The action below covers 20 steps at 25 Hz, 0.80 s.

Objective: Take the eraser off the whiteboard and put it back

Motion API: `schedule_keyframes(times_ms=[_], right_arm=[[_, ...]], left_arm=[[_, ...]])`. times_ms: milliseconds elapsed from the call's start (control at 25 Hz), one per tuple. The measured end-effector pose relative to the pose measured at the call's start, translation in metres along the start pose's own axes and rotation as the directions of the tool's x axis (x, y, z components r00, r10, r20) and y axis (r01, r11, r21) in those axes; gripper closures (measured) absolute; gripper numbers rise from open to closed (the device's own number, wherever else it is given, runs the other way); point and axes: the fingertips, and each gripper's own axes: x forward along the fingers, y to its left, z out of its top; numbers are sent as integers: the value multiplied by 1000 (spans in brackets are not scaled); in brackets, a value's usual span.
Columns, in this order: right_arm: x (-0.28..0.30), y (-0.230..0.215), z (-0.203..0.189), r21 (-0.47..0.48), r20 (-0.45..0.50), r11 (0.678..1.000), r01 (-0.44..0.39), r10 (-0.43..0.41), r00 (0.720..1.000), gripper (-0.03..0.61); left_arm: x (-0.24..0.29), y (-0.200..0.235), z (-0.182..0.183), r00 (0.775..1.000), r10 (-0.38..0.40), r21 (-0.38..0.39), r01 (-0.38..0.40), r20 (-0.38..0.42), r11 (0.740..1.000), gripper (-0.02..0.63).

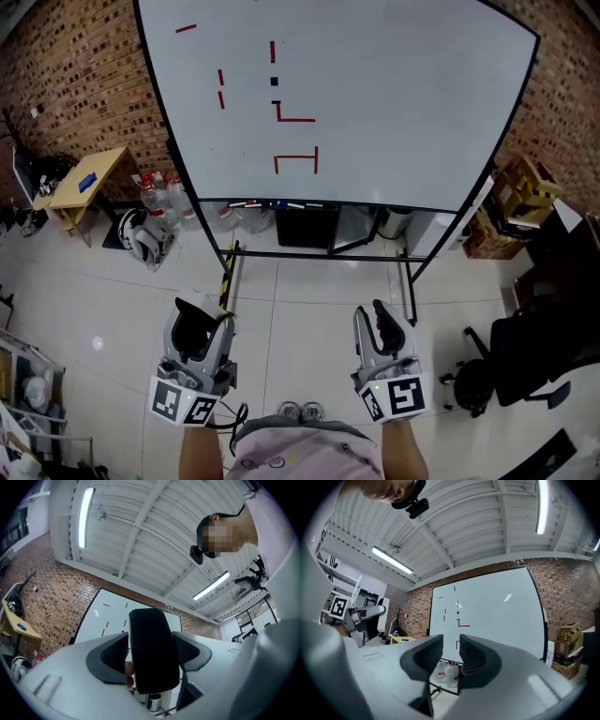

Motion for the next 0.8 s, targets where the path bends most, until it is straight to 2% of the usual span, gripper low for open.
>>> schedule_keyframes(times_ms=[320,520,800], right_arm=[[-8,-6,16,6,37,1000,24,-24,999,477],[-9,11,15,-2,41,1000,-13,13,999,477],[-12,19,22,-7,62,1000,-13,14,998,477]], left_arm=[[3,-2,22,999,10,17,-11,42,1000,316],[-8,5,29,998,22,9,-23,58,1000,318],[-16,4,36,997,10,20,-12,71,1000,318]])
